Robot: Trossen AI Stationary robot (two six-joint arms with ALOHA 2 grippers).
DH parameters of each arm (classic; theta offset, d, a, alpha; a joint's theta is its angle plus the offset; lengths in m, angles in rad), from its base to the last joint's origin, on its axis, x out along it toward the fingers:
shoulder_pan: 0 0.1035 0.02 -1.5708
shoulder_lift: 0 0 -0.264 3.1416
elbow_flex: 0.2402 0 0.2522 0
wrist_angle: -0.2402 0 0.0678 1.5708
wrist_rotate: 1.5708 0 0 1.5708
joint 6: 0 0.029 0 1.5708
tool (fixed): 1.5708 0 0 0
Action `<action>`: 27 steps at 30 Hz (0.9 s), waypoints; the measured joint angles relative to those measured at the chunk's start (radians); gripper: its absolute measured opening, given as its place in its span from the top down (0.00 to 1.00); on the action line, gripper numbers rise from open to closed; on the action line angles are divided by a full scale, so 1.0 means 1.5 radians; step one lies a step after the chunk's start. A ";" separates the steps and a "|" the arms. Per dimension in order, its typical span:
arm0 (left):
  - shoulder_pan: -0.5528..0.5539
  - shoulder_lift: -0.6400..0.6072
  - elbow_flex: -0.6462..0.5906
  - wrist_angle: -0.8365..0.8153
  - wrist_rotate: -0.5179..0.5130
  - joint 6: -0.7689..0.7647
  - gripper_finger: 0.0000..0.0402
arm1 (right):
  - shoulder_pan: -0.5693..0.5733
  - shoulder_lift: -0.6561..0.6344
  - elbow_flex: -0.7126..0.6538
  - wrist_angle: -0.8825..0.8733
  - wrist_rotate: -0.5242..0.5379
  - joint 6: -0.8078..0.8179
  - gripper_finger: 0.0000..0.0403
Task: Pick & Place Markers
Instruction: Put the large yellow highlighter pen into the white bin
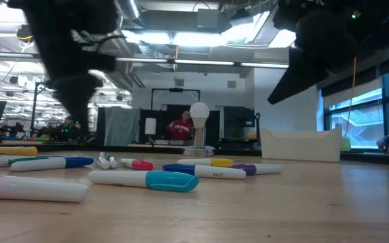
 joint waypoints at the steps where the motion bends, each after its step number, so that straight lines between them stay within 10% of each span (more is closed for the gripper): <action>1: 0.001 -0.012 -0.014 -0.028 0.013 -0.038 0.45 | 0.000 0.000 0.000 -0.005 0.000 0.000 0.97; 19: 0.022 -0.063 -0.188 -0.047 0.165 -0.200 0.49 | 0.007 0.000 0.000 -0.048 -0.012 0.038 0.98; 27: 0.022 -0.060 -0.183 -0.001 0.166 -0.174 0.72 | 0.007 0.000 0.000 -0.048 -0.012 0.065 0.97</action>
